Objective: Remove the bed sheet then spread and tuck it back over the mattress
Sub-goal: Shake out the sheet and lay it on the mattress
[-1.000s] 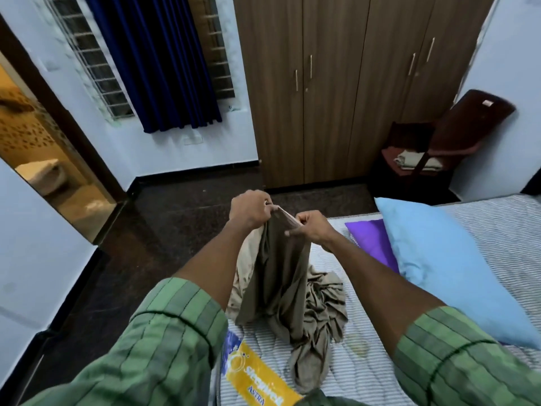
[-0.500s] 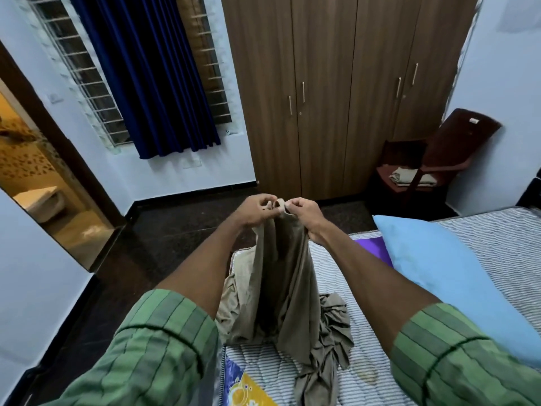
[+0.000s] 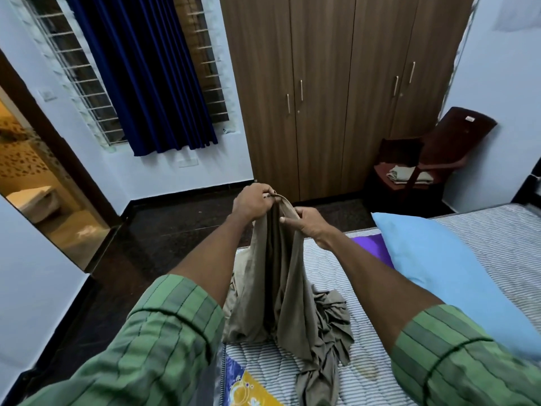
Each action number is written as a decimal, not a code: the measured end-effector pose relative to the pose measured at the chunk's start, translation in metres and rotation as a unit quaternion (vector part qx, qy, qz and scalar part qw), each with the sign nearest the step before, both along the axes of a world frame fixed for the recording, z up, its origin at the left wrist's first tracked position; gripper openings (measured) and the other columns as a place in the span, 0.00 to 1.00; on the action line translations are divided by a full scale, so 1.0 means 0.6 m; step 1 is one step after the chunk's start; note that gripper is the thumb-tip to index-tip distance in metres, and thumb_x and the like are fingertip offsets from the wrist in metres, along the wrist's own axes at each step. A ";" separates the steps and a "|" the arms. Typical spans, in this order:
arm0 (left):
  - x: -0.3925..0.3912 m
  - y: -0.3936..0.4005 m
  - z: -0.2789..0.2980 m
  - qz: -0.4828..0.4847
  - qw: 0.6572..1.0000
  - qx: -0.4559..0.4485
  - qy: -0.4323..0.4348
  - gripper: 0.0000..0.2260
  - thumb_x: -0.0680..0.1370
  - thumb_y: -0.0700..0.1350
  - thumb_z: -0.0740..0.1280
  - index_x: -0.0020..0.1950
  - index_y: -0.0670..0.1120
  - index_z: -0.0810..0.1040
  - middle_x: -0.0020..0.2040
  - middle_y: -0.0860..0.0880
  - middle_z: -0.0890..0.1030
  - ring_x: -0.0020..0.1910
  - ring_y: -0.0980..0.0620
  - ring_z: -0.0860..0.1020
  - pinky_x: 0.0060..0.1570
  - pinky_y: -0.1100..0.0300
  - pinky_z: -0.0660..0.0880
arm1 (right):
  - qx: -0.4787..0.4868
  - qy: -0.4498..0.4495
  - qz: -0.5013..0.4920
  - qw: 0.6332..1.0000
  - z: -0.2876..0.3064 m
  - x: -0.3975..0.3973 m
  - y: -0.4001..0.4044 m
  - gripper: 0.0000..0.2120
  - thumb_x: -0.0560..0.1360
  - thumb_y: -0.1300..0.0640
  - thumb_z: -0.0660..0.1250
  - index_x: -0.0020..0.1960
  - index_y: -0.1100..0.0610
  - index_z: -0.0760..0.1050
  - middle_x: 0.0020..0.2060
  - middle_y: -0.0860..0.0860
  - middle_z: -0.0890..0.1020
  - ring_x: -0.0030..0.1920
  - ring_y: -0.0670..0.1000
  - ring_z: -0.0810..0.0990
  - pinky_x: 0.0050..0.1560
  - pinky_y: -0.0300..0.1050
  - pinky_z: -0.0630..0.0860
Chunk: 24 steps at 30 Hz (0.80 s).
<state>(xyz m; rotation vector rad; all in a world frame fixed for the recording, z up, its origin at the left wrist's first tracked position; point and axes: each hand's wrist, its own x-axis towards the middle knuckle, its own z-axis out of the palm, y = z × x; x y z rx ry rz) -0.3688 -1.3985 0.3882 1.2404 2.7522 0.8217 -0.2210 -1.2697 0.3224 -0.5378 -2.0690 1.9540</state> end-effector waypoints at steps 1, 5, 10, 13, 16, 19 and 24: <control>0.000 0.003 0.001 -0.008 1.000 -0.001 0.000 0.09 0.73 0.59 0.71 0.35 0.63 0.76 0.43 0.59 0.82 0.49 0.53 0.80 0.49 0.55 0.77 | -0.008 0.004 -0.001 1.000 -0.011 0.006 -0.001 0.16 0.75 0.55 0.77 0.56 0.65 0.82 0.44 0.55 0.85 0.43 0.49 0.83 0.38 0.41 0.79; 0.001 0.005 0.002 -0.040 0.999 -0.013 0.003 0.09 0.72 0.61 0.69 0.34 0.63 0.76 0.40 0.61 0.80 0.48 0.52 0.81 0.49 0.54 0.77 | -0.037 0.026 -0.072 0.996 -0.036 0.016 0.005 0.03 0.78 0.62 0.72 0.47 0.62 0.83 0.37 0.52 0.84 0.37 0.47 0.80 0.39 0.43 0.77; 0.001 0.021 0.004 -0.038 0.996 0.074 -0.039 0.10 0.77 0.54 0.70 0.37 0.53 0.79 0.35 0.56 0.79 0.42 0.47 0.81 0.45 0.53 0.76 | -0.072 -0.039 -0.065 0.995 -0.021 0.011 0.007 0.06 0.76 0.66 0.69 0.51 0.61 0.84 0.43 0.55 0.86 0.43 0.53 0.83 0.46 0.48 0.78; 0.000 0.015 0.021 0.025 0.981 0.168 -0.092 0.12 0.81 0.51 0.69 0.41 0.45 0.81 0.31 0.51 0.75 0.37 0.47 0.76 0.39 0.57 0.69 | -0.019 -0.094 -0.062 0.993 -0.027 0.020 0.005 0.07 0.76 0.70 0.63 0.47 0.65 0.80 0.40 0.61 0.83 0.36 0.57 0.81 0.34 0.48 0.77; -0.015 -0.001 0.040 0.082 0.970 0.205 -0.099 0.12 0.81 0.53 0.68 0.40 0.50 0.78 0.38 0.50 0.80 0.45 0.46 0.80 0.43 0.58 0.71 | 0.054 -0.133 -0.142 0.979 -0.049 0.036 0.023 0.12 0.72 0.69 0.59 0.36 0.59 0.77 0.34 0.60 0.80 0.31 0.57 0.77 0.28 0.46 0.73; -0.025 -0.015 0.035 0.134 0.974 0.167 -0.075 0.11 0.80 0.57 0.67 0.45 0.51 0.79 0.46 0.47 0.83 0.49 0.44 0.81 0.46 0.56 0.73 | 0.195 -0.165 -0.238 0.937 -0.032 0.051 0.034 0.10 0.70 0.63 0.60 0.42 0.57 0.80 0.39 0.54 0.82 0.42 0.60 0.78 0.43 0.47 0.74; 0.001 -0.012 0.018 0.070 0.996 0.020 -0.049 0.30 0.75 0.61 0.73 0.74 0.53 0.72 0.68 0.50 0.80 0.66 0.46 0.77 0.65 0.50 0.75 | 0.316 -0.052 -0.219 0.922 0.030 0.019 0.026 0.09 0.73 0.63 0.58 0.46 0.58 0.76 0.47 0.55 0.80 0.51 0.59 0.78 0.51 0.55 0.76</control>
